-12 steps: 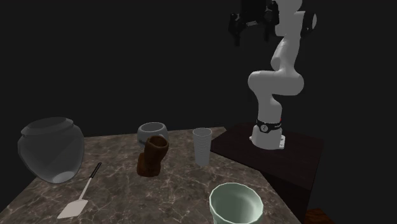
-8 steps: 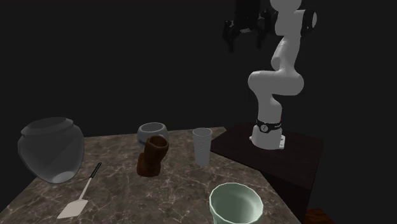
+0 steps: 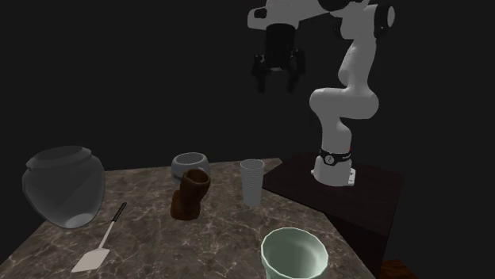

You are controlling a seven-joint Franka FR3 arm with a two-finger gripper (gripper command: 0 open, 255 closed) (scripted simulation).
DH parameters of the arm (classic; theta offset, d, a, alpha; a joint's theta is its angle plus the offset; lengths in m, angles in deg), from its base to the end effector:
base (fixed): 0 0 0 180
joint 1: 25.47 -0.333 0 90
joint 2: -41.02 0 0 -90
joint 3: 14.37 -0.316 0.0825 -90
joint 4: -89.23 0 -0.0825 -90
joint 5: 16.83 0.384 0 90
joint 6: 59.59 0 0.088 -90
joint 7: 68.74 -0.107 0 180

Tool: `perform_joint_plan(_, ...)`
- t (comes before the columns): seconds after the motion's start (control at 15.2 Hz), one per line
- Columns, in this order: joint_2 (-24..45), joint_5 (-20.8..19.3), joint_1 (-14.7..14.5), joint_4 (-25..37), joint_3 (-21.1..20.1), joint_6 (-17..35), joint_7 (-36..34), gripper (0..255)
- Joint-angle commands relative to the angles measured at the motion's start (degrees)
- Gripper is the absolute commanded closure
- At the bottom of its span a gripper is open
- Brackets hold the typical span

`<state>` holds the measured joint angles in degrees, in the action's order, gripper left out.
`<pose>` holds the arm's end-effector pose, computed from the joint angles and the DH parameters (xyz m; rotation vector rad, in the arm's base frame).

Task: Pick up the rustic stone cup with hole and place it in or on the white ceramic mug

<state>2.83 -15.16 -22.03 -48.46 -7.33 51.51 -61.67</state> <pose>0.3634 -0.0730 0.5614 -3.0487 0.0743 -0.3230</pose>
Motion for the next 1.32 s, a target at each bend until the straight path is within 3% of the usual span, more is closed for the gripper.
perform_joint_plan(0.0,2.6,-0.8,0.6,-0.9,0.8,3.3,0.7,0)
perform_joint_plan(0.73,19.8,-3.8,3.8,-1.2,6.6,19.2,5.3,0)
perform_joint_plan(1.25,35.1,-2.7,5.7,3.4,10.6,28.9,9.6,0)
